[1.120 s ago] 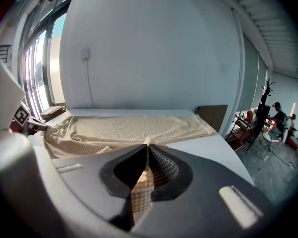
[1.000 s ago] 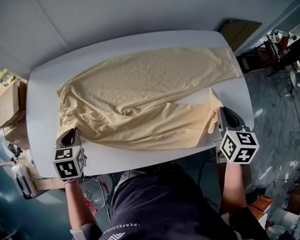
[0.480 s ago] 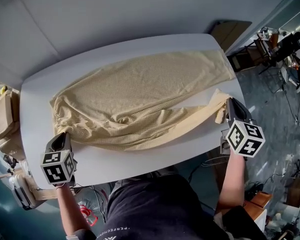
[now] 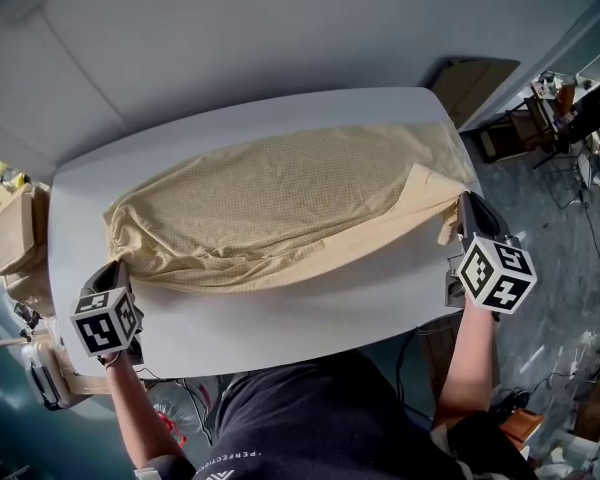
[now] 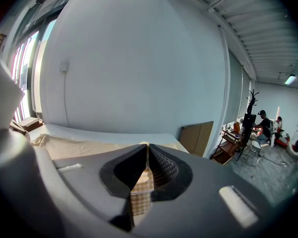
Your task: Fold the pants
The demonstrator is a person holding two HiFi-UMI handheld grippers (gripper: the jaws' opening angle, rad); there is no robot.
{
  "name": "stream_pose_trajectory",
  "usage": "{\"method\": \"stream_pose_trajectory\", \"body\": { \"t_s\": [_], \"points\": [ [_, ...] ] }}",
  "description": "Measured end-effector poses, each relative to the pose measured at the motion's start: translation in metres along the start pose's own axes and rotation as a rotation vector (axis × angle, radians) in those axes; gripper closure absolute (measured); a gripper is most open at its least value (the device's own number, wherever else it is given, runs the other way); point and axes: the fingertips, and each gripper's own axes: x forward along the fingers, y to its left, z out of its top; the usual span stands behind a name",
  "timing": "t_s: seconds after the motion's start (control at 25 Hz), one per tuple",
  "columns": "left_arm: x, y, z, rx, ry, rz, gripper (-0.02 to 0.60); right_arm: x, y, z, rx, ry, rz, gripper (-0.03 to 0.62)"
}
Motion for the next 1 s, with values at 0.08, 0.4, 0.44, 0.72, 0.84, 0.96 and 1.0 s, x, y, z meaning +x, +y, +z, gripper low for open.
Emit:
{"method": "stream_pose_trajectory", "body": {
  "t_s": [0.08, 0.4, 0.44, 0.72, 0.84, 0.96, 1.0],
  "points": [
    [0.002, 0.004, 0.006, -0.008, -0.002, 0.022, 0.555, 0.005, -0.011, 0.003, 0.002, 0.0, -0.007, 0.58],
    [0.023, 0.005, 0.033, -0.025, -0.004, 0.044, 0.555, 0.037, -0.035, 0.019, -0.005, 0.002, -0.007, 0.579],
    [0.027, 0.004, 0.036, -0.029, -0.004, 0.042, 0.555, 0.044, -0.035, 0.021, -0.009, 0.005, -0.004, 0.579],
    [0.048, 0.004, 0.06, -0.082, 0.0, 0.043, 0.554, 0.091, -0.039, 0.024, -0.032, 0.055, 0.0, 0.579],
    [0.058, 0.004, 0.065, -0.087, 0.011, 0.053, 0.554, 0.103, -0.039, 0.027, -0.027, 0.06, 0.003, 0.579],
    [0.067, 0.001, 0.069, -0.079, 0.018, 0.056, 0.552, 0.107, -0.042, 0.032, -0.015, 0.054, -0.005, 0.579],
    [0.07, -0.001, 0.07, -0.075, 0.02, 0.054, 0.552, 0.105, -0.044, 0.033, -0.013, 0.051, -0.011, 0.579]
  ]
}}
